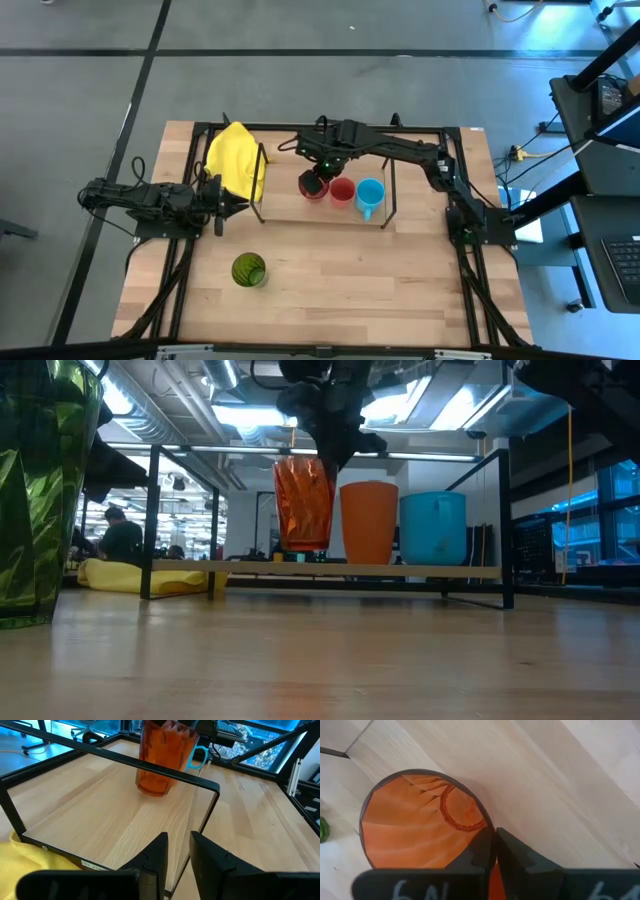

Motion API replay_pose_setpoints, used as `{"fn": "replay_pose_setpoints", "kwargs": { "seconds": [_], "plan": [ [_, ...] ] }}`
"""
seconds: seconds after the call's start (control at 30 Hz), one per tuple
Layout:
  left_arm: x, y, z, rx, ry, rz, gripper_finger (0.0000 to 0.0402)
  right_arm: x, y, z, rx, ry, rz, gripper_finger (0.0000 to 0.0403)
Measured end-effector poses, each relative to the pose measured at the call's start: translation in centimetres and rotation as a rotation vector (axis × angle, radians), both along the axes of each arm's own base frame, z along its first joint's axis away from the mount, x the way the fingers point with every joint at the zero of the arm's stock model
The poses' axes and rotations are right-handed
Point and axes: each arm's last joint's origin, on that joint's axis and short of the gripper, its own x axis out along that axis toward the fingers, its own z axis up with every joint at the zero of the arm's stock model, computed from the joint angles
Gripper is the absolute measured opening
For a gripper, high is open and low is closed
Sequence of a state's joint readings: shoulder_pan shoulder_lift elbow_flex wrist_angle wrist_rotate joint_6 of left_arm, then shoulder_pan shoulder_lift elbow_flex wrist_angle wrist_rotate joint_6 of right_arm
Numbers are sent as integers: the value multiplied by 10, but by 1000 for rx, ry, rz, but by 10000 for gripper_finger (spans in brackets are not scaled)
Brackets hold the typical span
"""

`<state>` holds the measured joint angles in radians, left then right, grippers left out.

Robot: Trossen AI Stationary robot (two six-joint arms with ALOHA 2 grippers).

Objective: Stack small to large cups/mugs on shelf
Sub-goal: Put the red cup on the shelf

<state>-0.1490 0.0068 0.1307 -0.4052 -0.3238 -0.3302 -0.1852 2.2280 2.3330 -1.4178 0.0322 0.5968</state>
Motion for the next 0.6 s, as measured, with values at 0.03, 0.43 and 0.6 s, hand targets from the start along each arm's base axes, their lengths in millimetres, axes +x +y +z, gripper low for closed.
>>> {"fn": "replay_pose_setpoints", "kwargs": {
  "seconds": [0.03, 0.43, 0.6],
  "plan": [
    [0, 0, 0, 0, 0, 0, 75, 1, 0, -3, 1, 6, 0, 29],
    [0, 0, 0, 0, 0, 0, 75, 3, 0, -5, 6, 7, 5, 29],
    [0, 0, 0, 0, 0, 0, 75, 1, 0, -5, 16, 20, 6, 29]
  ]
}}
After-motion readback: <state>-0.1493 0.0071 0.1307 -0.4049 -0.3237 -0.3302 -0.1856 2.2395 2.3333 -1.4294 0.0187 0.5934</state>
